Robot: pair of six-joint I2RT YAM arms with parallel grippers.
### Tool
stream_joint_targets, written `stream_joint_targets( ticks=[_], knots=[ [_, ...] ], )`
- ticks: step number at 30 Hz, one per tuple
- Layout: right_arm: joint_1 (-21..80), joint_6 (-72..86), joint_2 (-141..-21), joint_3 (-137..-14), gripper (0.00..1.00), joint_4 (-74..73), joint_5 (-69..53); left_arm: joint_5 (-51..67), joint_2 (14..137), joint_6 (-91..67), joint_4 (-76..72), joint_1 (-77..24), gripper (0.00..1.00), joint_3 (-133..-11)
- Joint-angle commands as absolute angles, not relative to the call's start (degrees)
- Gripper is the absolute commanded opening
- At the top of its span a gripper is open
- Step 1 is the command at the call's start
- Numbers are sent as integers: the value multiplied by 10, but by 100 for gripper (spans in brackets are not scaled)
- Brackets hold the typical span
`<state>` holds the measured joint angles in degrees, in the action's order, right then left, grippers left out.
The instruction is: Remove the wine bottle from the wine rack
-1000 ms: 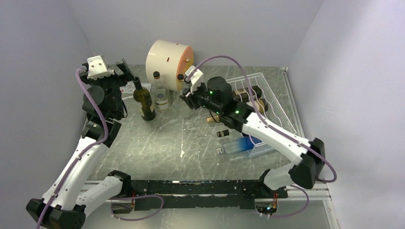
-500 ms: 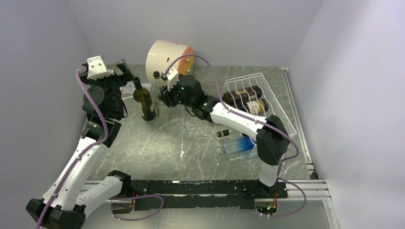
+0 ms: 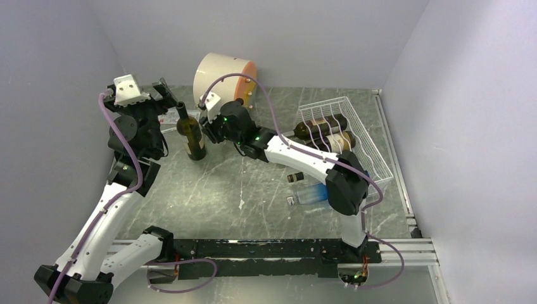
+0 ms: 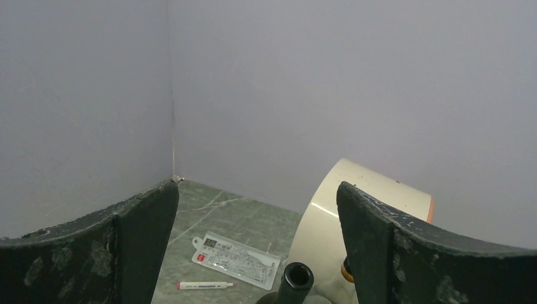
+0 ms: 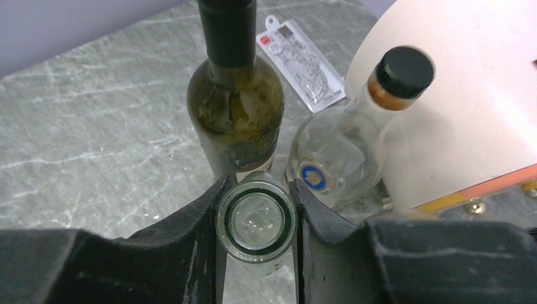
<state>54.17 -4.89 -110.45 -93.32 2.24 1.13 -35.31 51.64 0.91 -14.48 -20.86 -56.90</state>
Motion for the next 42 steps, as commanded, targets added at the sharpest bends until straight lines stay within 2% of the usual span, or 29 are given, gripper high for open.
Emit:
stream_joint_targets(
  ticks=[1, 4, 7, 12, 16, 20, 25, 31, 36, 42],
  knots=[
    [547, -61, -1108, -961, 13, 36, 40, -354, 512, 13, -164, -213, 98, -565],
    [549, -64, -1107, -955, 31, 38, 43, -348, 511, 12, -162, -213, 98, -566],
    [551, -61, -1105, -951, 55, 45, 45, -355, 512, 14, -164, -213, 98, -565],
    [551, -68, -1077, -942, 74, 44, 42, -356, 512, 20, -169, -214, 98, -563],
    [551, -95, -1024, -916, 86, 25, 25, -353, 508, 19, -166, -213, 98, -564],
    [551, -131, -944, -853, 90, 6, -12, -363, 507, 25, -171, -214, 98, -562],
    [551, -247, -814, -736, 93, -61, -47, -355, 508, 19, -164, -214, 98, -566],
    [550, -305, -702, -653, 96, -174, 117, -351, 515, 9, -157, -213, 98, -570],
    [526, -403, -698, -589, 100, -204, 234, -341, 516, -2, -143, -214, 98, -577],
    [491, -480, -773, -536, 100, -112, 216, -357, 508, 6, -155, -214, 98, -568]
  ],
)
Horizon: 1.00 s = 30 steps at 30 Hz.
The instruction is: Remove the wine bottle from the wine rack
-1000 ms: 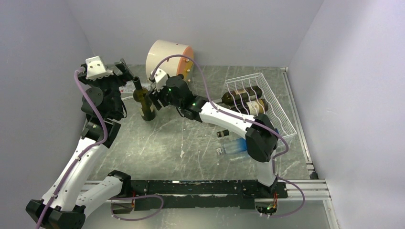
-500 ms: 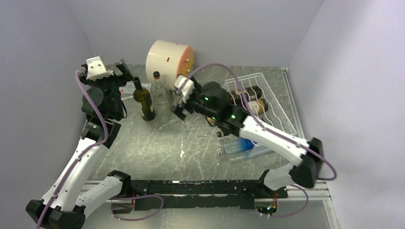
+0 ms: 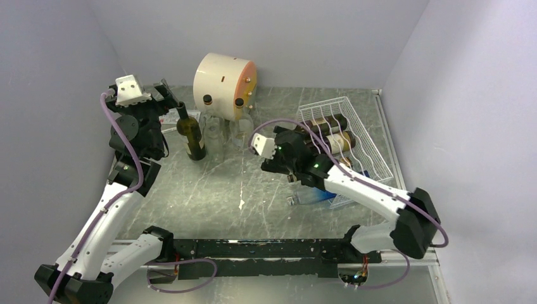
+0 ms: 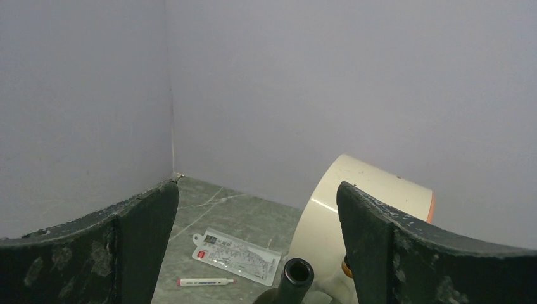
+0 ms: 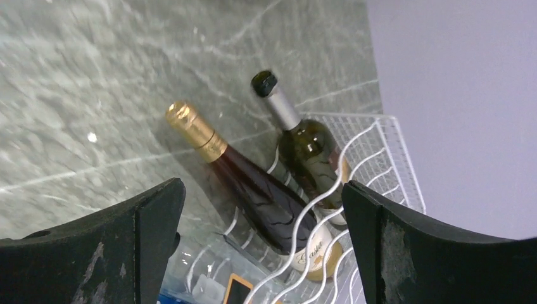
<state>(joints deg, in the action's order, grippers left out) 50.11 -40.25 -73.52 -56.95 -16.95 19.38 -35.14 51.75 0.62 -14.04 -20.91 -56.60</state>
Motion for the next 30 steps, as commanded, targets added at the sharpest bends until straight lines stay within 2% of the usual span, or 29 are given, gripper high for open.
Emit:
stream_joint_targets(
  ticks=[1, 10, 16, 21, 30],
  knots=[
    [488, -487, -787, -531, 100, -86, 212, -358, 507, 7, -157, -214, 98, -567],
    [415, -541, -915, -565, 87, 2, 166, -362, 501, 8, -162, -215, 98, -564],
    [353, -621, -940, -569, 80, 31, 80, -362, 495, 6, -165, -215, 98, -563],
    [317, -691, -981, -607, 74, 19, 12, -359, 500, 5, -163, -215, 98, -563],
    [291, -764, -1059, -669, 67, -41, -7, -360, 503, 7, -166, -215, 98, -562]
  ],
)
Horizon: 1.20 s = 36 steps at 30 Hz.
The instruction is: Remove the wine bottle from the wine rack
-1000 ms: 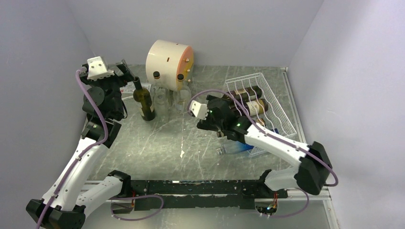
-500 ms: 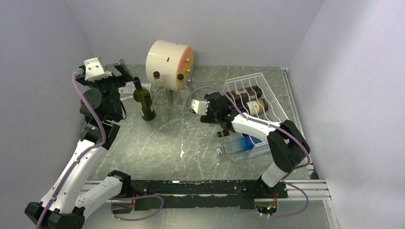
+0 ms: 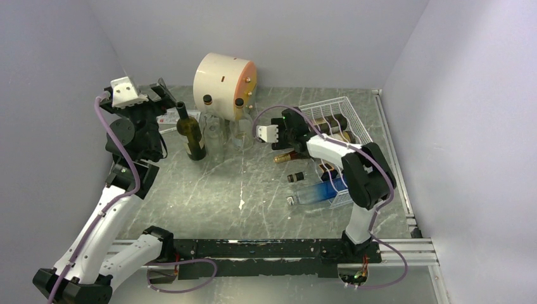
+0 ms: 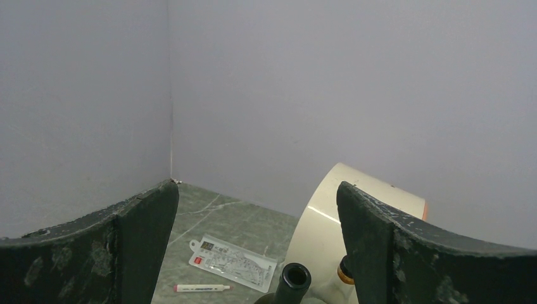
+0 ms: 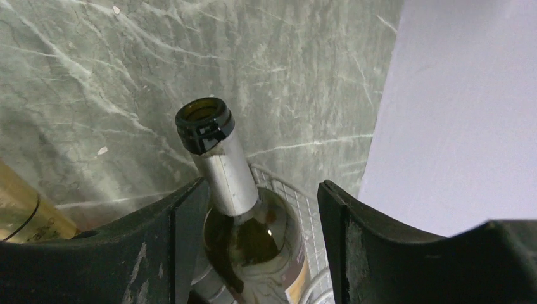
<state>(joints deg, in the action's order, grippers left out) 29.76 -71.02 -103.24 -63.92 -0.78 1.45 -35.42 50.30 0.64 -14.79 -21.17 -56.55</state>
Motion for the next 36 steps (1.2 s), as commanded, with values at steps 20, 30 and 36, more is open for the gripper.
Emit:
stream_joint_targets(
  ticks=[20, 30, 36],
  knots=[
    [286, -823, -1136, -675, 53, 27, 6, -359, 523, 14, -169, -215, 98, -560],
    [300, -809, -1094, -639, 15, 32, -35, -354, 527, 11, -165, -215, 98, -562],
    [322, -808, -1071, -622, 1, 40, -20, -355, 527, 12, -165, -216, 98, -562]
  ],
)
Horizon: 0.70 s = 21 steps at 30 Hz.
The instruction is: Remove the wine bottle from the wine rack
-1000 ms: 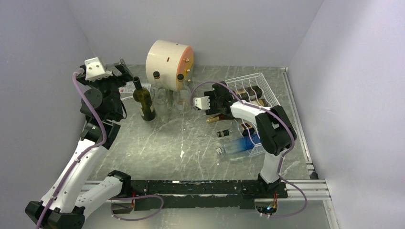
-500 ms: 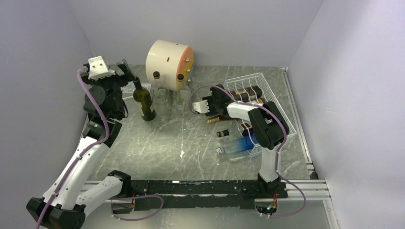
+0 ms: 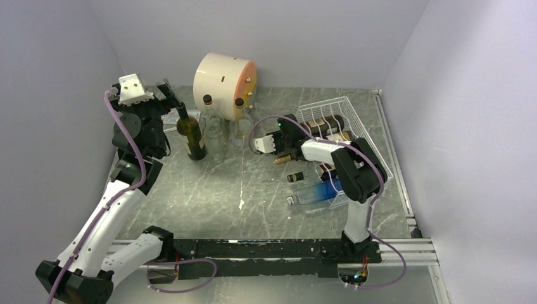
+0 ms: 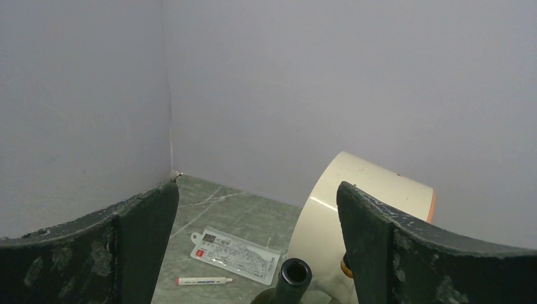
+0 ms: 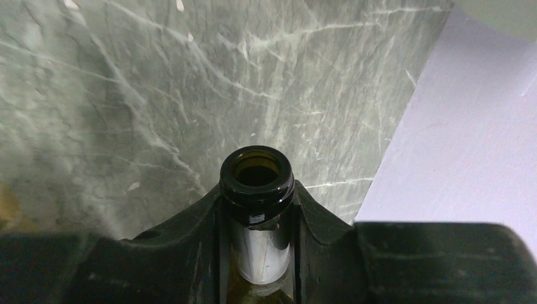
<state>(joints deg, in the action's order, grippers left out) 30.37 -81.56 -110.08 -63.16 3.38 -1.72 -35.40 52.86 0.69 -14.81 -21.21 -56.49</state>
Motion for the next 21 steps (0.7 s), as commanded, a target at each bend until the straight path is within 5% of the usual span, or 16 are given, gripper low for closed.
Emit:
stream_joint_targets(
  ticks=[1, 21],
  knots=[
    [326, -808, -1066, -621, 0, 38, -20, -354, 525, 11, -164, -215, 98, -562],
    [471, -664, -928, -577, 0, 40, -64, -346, 515, 0, -156, -216, 98, -566]
  ],
)
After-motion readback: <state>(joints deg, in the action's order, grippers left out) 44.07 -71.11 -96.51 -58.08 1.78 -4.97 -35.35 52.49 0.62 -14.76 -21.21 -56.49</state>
